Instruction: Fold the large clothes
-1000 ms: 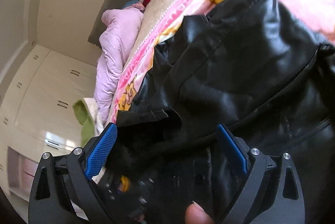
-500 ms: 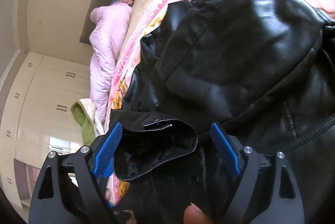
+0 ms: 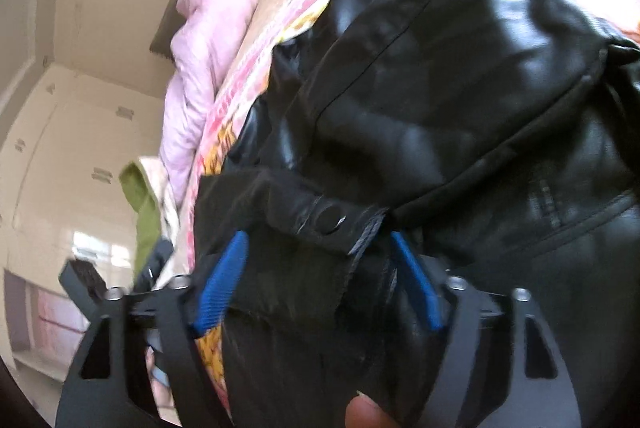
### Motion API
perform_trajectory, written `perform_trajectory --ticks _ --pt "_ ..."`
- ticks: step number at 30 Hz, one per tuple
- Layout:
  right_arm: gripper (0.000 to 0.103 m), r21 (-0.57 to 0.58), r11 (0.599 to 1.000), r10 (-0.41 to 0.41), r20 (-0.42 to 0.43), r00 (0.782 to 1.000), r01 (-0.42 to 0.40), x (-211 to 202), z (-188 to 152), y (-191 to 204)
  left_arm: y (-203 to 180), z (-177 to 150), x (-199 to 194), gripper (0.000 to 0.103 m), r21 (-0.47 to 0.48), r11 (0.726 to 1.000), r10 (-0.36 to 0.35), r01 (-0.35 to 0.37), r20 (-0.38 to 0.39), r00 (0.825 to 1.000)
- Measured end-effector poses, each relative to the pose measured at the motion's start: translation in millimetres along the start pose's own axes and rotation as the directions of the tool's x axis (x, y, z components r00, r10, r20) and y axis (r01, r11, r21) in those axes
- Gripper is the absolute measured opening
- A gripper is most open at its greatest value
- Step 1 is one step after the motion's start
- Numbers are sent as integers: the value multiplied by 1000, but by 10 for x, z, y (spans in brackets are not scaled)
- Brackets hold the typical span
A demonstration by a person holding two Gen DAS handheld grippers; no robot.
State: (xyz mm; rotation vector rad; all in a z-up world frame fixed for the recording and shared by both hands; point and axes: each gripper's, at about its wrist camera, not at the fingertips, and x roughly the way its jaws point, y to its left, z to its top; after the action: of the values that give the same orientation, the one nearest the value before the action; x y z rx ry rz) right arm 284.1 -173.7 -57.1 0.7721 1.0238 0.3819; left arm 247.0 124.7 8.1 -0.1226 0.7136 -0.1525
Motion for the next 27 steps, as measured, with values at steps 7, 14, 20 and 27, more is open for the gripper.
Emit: perform_trajectory --ticks 7,14,20,27 --pt "12 -332 921 -158 161 974 204 -92 88 493 514 36 -142 93 -163 982 104 -96 39 994" --pt "12 -483 811 -174 337 925 329 -473 258 911 859 38 -214 93 -319 946 77 -55 56 995" --pt "11 -498 763 -215 407 888 413 -583 518 993 700 76 -167 93 -277 960 62 -40 70 996" --pt "11 -480 721 -269 472 839 501 -705 670 883 493 88 25 93 -229 973 8 8 71 997"
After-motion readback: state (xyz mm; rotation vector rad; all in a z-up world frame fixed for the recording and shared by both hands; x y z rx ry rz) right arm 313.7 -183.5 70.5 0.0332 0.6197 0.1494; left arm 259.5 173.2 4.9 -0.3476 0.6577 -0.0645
